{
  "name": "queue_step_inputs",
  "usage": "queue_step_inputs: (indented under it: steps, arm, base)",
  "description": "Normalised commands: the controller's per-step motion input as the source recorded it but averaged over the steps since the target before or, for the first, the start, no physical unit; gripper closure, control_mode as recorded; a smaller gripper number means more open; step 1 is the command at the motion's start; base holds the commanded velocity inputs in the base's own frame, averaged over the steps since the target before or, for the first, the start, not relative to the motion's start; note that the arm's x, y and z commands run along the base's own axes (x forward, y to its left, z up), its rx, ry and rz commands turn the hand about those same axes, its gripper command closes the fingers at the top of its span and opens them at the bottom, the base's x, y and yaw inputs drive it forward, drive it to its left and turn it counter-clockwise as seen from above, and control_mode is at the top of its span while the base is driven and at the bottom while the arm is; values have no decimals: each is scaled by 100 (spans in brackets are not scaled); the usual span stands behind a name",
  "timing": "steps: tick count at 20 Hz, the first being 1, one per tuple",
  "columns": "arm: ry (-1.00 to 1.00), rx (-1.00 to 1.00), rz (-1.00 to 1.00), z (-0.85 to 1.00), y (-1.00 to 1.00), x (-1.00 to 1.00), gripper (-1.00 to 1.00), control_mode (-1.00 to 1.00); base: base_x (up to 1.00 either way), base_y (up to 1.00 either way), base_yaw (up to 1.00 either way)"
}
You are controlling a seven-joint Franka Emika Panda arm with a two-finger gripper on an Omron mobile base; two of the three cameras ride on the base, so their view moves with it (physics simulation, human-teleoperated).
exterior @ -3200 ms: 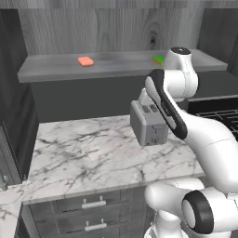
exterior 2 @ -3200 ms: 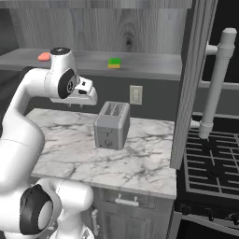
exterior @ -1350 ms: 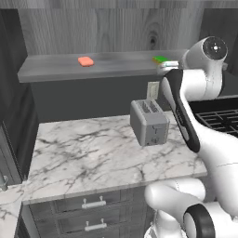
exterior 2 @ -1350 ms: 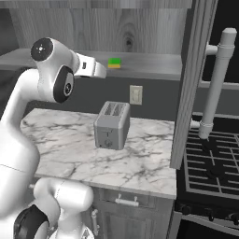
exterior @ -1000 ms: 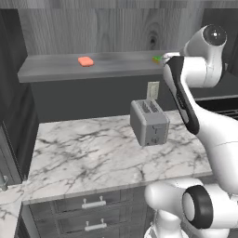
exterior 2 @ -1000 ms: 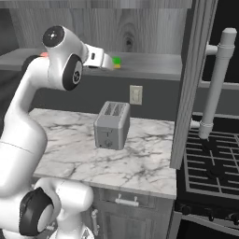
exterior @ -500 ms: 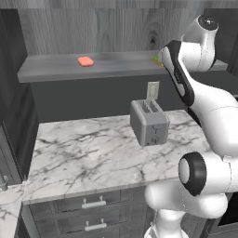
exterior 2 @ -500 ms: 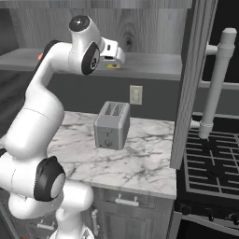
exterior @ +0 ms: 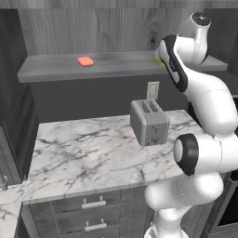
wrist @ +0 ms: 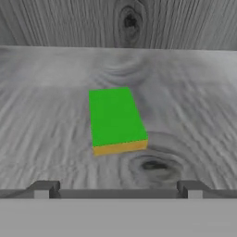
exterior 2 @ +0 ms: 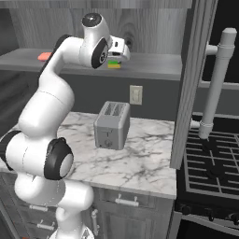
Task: Locate and retrieve the bar soap and sponge from the cabinet. Place them next to the sink.
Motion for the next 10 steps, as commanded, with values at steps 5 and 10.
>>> queue_step_inputs:
  steps: [5,10]
  arm:
    - [4,0,0,-23,1,46,-100,-100]
    - [0,0,0,-13,0,48,-100,-100]
  base:
    - [0,0,0]
    - [0,0,0]
